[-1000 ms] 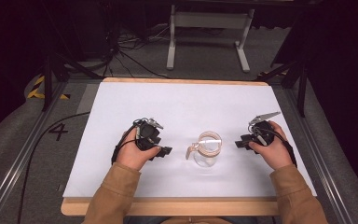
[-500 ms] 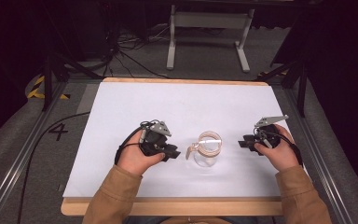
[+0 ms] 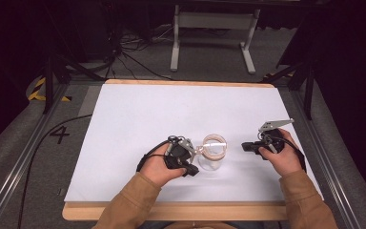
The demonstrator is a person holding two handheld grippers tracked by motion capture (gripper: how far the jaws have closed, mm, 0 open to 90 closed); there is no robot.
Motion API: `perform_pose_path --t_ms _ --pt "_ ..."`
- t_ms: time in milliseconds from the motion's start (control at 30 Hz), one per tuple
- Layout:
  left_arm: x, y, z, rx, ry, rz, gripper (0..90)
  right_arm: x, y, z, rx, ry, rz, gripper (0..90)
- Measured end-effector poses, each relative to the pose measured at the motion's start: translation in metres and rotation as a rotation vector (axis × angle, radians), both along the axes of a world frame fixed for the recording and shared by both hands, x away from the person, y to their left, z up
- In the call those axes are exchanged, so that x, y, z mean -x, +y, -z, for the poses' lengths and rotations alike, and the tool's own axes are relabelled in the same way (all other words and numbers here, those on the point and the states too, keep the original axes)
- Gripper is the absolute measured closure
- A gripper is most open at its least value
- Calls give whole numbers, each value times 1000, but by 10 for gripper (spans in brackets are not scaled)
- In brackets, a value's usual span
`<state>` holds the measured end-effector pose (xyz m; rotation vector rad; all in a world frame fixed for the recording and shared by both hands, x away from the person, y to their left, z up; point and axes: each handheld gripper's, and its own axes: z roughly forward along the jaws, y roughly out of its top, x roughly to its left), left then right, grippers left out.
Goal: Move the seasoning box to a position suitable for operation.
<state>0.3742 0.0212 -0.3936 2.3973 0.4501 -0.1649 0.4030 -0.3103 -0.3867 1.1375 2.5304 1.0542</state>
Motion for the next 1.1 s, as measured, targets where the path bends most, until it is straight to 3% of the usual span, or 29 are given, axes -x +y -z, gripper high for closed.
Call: perform_pose_path --t_ms 233,500,933,1100 --pt "-8 4 10 64 -20 -120 900 1 8 4 4 0 -34 895" --pt "-11 7 10 98 -35 -140 900 2 10 5 2 -9 -41 895" --pt "-20 11 9 83 -79 -170 900 6 10 6 0 -21 -45 895" --pt "-28 16 10 96 -90 -192 900 10 14 8 9 -18 -56 896"
